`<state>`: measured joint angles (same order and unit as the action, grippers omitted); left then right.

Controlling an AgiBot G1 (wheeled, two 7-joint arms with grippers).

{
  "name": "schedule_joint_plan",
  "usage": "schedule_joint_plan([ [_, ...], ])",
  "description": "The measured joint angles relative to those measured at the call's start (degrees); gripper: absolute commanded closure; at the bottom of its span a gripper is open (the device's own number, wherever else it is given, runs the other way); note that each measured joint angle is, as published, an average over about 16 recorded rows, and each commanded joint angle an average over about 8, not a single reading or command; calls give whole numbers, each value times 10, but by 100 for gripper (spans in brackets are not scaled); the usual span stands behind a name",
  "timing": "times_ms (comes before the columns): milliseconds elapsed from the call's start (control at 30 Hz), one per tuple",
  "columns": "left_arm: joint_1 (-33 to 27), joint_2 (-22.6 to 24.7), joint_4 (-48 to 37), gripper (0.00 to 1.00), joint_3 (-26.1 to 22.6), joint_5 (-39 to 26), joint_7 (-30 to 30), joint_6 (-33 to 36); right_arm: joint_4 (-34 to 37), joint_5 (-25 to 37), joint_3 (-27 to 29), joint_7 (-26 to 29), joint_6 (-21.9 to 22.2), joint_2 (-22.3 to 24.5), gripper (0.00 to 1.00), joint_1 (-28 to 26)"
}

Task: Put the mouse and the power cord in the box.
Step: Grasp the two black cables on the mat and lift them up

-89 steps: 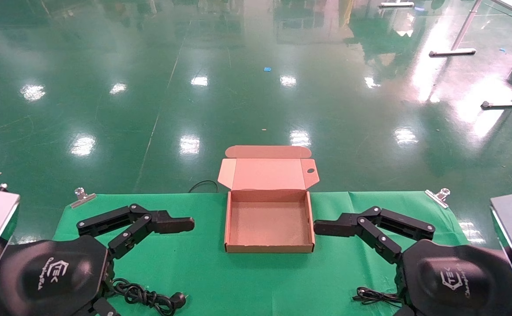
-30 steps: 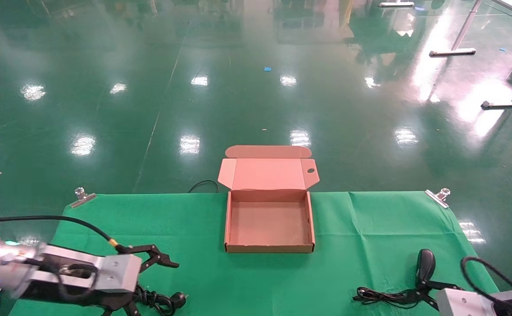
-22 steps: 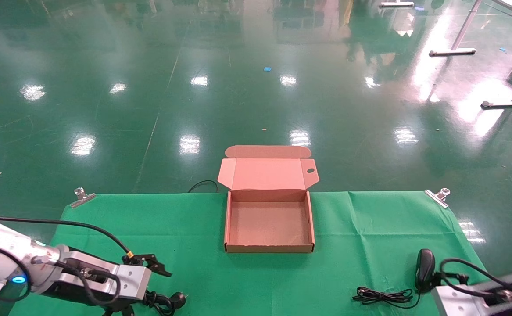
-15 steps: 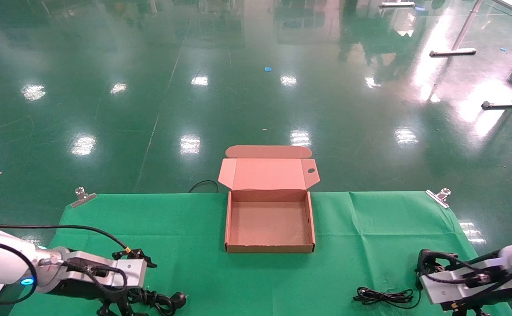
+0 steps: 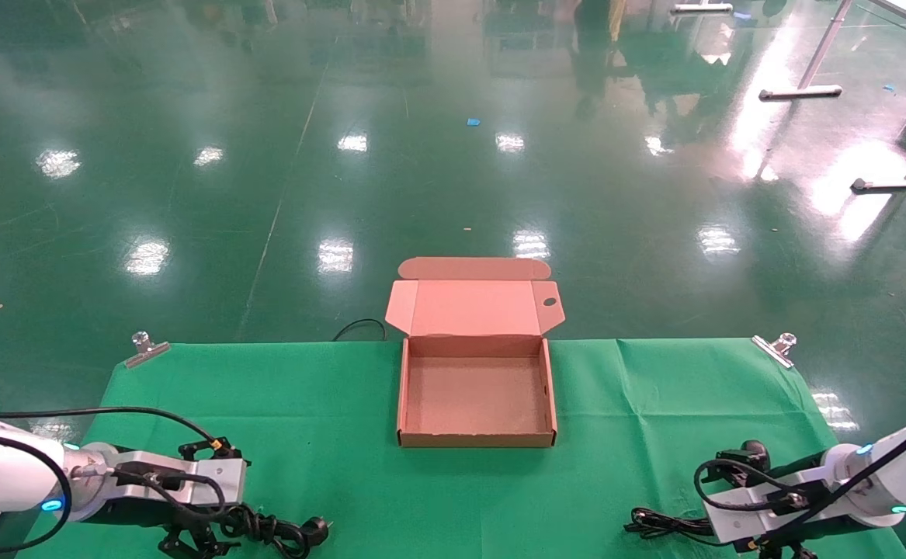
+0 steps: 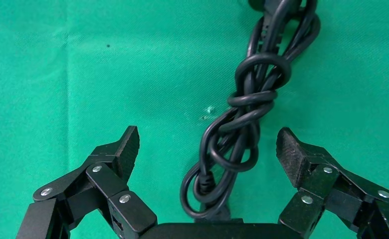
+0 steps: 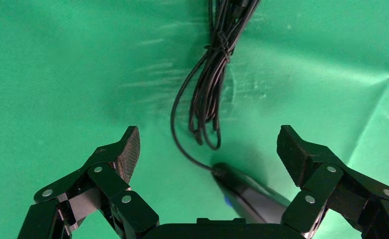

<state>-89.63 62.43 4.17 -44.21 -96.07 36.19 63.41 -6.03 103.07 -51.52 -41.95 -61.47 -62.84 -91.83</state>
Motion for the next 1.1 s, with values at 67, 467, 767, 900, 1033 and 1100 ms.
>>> schedule_joint_plan([
  [67, 1, 2, -5, 0, 0, 1, 4, -1, 8, -1, 1, -6, 7, -6, 0, 1],
  [467, 1, 7, -22, 20, 3, 4, 26, -1, 41, -7, 5, -27, 39, -27, 30, 5],
  [767, 1, 8, -28, 100, 3, 3, 33, -4, 52, -9, 7, -31, 50, -32, 100, 8],
  [900, 1, 8, -28, 100, 3, 3, 34, -5, 54, -9, 6, -31, 51, -32, 100, 9],
  [1033, 1, 8, -28, 100, 3, 4, 34, -4, 53, -9, 7, -31, 50, -32, 100, 9],
  [1100, 1, 8, -28, 100, 3, 4, 34, -4, 53, -9, 7, -30, 50, -32, 100, 9],
])
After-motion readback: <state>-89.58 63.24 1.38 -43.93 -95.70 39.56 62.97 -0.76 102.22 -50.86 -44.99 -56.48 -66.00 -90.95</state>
